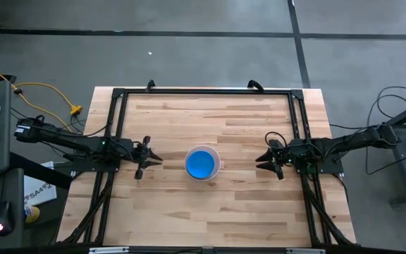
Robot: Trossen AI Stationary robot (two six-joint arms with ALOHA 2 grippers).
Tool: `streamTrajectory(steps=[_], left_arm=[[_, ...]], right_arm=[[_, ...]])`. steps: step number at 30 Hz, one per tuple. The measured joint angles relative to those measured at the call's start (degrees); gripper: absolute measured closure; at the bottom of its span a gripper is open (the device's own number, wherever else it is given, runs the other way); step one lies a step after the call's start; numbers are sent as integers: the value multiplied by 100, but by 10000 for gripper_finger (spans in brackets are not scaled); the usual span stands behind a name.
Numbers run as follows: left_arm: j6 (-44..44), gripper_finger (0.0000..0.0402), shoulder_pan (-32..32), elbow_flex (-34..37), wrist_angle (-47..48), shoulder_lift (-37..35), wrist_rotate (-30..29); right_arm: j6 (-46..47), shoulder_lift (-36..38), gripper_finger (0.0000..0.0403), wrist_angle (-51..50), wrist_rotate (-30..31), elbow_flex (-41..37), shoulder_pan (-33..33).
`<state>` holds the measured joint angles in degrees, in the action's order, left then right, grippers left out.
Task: Nest bowls inside each other
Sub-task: Return to Home Position
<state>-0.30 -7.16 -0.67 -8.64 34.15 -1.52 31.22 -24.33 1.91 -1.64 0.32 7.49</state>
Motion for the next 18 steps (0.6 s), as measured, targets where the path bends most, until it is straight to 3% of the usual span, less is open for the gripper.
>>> streamTrajectory(steps=[11, 18], left_arm=[[36, 327, 0, -2, 831, -1057, 115], [151, 327, 0, -39, 878, -1241, 142]], right_arm=[[2, 0, 254, 0, -1, 2, 1], [0, 1, 254, 0, -1, 2, 0]])
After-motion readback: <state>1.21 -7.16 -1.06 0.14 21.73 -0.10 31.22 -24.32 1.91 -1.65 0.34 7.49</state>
